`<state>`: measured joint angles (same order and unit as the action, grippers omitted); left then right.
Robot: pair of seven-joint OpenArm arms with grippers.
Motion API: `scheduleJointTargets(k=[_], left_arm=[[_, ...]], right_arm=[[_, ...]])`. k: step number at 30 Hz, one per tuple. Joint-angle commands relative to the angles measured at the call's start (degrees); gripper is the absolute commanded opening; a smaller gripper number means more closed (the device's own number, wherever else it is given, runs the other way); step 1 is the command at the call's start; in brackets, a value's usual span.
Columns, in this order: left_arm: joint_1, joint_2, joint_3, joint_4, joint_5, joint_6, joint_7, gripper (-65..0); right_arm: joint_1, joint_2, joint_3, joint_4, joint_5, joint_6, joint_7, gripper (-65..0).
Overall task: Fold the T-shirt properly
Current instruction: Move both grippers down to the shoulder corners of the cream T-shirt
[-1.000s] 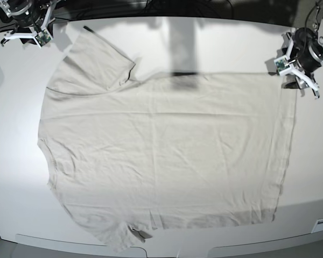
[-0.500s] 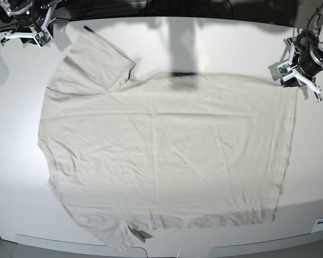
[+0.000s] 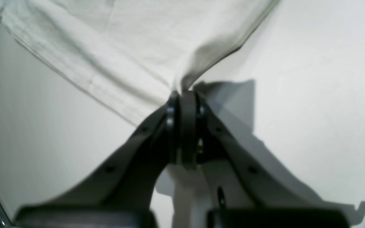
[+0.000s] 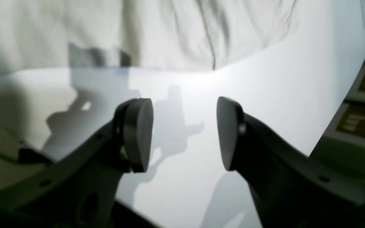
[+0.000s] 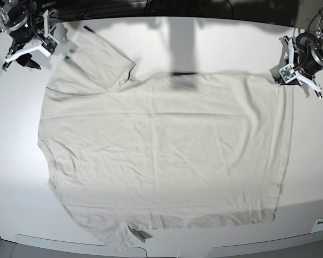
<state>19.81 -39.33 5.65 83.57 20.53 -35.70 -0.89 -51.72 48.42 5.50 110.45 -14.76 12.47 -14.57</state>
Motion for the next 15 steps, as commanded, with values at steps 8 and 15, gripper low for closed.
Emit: scheduleJointTargets(k=[8, 15], left_arm=[[0.35, 0.46, 0.17, 0.04, 0.39, -2.27, 2.95, -65.0], [0.22, 0.42, 0.17, 0.04, 0.39, -2.27, 2.95, -65.0]], right_arm=[[9.03, 2.03, -10.01, -5.4, -6.45, -0.39, 0.66, -32.4], [14.51, 2.03, -17.84, -10.6, -10.58, -0.39, -0.02, -32.4]])
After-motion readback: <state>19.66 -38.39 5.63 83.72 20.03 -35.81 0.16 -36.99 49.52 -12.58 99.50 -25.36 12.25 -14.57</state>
